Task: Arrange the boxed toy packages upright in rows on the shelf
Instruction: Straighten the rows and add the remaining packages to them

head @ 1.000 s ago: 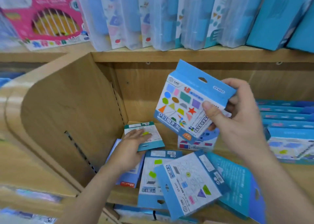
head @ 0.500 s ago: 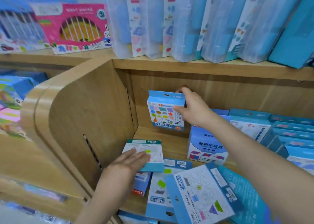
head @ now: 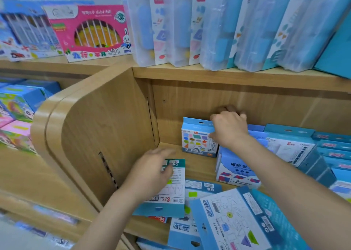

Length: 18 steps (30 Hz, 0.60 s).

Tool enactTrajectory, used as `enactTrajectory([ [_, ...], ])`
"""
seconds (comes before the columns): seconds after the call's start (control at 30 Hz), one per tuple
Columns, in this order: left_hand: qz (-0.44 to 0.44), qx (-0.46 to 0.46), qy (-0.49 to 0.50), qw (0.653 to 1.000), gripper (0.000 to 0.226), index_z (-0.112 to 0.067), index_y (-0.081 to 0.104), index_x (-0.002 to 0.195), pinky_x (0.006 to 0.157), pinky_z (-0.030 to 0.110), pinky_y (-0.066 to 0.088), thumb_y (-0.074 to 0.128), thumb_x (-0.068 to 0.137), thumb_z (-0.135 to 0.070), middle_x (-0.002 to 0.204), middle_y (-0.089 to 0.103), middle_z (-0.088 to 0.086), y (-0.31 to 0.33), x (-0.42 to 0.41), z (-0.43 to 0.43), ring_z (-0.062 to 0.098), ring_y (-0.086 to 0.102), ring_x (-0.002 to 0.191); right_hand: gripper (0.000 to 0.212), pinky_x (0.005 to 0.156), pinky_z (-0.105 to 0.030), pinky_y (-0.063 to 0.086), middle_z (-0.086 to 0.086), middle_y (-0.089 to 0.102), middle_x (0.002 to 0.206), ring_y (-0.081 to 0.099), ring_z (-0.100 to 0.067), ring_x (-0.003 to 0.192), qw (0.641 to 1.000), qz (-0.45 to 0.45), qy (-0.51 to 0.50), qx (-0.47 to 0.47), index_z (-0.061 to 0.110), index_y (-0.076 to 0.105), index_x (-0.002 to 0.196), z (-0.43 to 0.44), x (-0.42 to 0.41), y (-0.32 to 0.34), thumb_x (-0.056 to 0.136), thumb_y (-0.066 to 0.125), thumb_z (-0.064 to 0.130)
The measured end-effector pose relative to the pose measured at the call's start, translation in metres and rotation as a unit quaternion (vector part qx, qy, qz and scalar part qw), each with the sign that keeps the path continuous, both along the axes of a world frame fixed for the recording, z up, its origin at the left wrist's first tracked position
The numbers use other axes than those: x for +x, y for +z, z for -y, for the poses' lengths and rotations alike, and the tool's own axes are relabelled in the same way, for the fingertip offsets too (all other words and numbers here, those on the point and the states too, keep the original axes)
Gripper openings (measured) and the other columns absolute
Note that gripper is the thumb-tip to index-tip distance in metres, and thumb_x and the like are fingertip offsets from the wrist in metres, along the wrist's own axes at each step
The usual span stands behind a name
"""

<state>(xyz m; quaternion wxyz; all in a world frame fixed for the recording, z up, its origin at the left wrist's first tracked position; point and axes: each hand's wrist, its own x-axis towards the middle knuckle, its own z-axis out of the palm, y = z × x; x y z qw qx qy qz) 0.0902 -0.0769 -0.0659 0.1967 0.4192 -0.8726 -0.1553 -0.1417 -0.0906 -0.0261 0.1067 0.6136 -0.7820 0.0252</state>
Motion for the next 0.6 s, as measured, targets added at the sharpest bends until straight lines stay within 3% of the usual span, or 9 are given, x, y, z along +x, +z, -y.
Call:
enactTrajectory([
  [0.07, -0.032, -0.005, 0.006, 0.999, 0.057, -0.034, 0.035, 0.142, 0.105, 0.025, 0.033, 0.055, 0.090, -0.021, 0.144, 0.041, -0.010, 0.002, -0.021, 0.014, 0.012, 0.037, 0.131, 0.024, 0.085, -0.042, 0.030, -0.004, 0.057, 0.112, 0.041, -0.027, 0.120, 0.999, 0.032, -0.007, 0.011, 0.021, 0.060, 0.103, -0.001, -0.001, 0.002, 0.084, 0.064, 0.034],
  [0.13, -0.055, -0.021, 0.008, 0.998, 0.066, -0.034, 0.030, 0.143, 0.106, 0.031, 0.035, 0.061, 0.087, -0.019, 0.145, 0.037, -0.005, 0.005, -0.041, 0.028, 0.017, 0.036, 0.131, 0.036, 0.086, -0.043, 0.031, -0.004, 0.056, 0.118, 0.044, -0.028, 0.119, 0.997, 0.075, 0.001, -0.001, 0.023, 0.055, 0.120, -0.006, -0.004, 0.006, 0.087, 0.060, 0.037],
  [0.27, -0.023, -0.052, 0.024, 0.998, 0.073, -0.039, 0.027, 0.141, 0.101, 0.037, 0.040, 0.069, 0.082, -0.026, 0.143, 0.032, 0.004, 0.004, -0.070, 0.057, 0.024, 0.036, 0.128, 0.040, 0.091, -0.044, 0.034, -0.004, 0.055, 0.119, 0.049, -0.028, 0.116, 0.990, 0.128, 0.004, -0.060, 0.029, 0.047, 0.130, -0.029, -0.021, 0.014, 0.091, 0.055, 0.037],
  [0.43, 0.030, -0.046, 0.038, 0.998, 0.066, -0.039, 0.033, 0.134, 0.090, 0.039, 0.049, 0.071, 0.081, -0.034, 0.135, 0.036, 0.003, -0.009, -0.088, 0.078, 0.024, 0.043, 0.119, 0.031, 0.090, -0.043, 0.034, 0.006, 0.054, 0.121, 0.047, -0.020, 0.118, 0.989, 0.137, 0.021, -0.050, 0.034, 0.052, 0.126, -0.053, -0.049, 0.006, 0.094, 0.051, 0.034],
  [0.6, 0.043, -0.071, 0.070, 0.994, 0.053, -0.035, 0.037, 0.130, 0.072, 0.035, 0.055, 0.066, 0.085, -0.029, 0.126, 0.034, 0.003, -0.020, -0.099, 0.081, 0.023, 0.055, 0.094, 0.036, 0.099, -0.042, 0.039, 0.007, 0.051, 0.136, 0.046, -0.018, 0.124, 0.988, 0.146, 0.045, -0.002, 0.028, 0.054, 0.130, -0.059, -0.063, -0.008, 0.097, 0.045, 0.037],
])
